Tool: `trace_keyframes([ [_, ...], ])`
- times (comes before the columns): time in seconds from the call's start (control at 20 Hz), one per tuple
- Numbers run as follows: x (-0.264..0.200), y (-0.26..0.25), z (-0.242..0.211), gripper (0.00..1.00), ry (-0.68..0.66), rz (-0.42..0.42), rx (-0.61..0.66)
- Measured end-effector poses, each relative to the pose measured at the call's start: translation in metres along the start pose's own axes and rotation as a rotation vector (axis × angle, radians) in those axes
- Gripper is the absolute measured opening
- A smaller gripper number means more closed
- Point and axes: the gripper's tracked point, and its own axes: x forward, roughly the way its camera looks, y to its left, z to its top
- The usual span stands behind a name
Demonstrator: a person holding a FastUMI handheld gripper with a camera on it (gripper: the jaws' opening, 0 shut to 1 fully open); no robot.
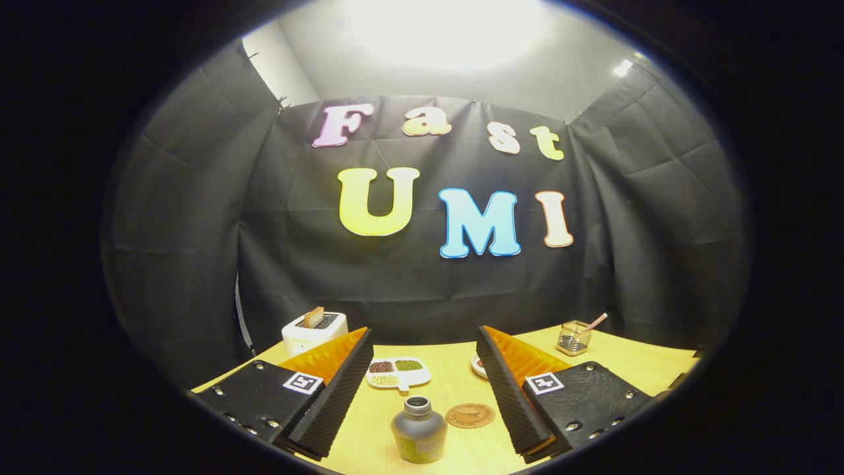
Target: Take the bottle from table, then pour the juice into the cup, finally place the bottle on the coaster
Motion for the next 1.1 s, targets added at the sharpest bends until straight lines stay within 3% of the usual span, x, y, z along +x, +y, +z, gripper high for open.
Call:
trace_keyframes([
  [0.65,0.018,0.001,-0.121,0.96,0.114,0.050,0.008],
  [1.1,0.025,0.003,-0.158,0.96,0.156,0.071,0.007],
])
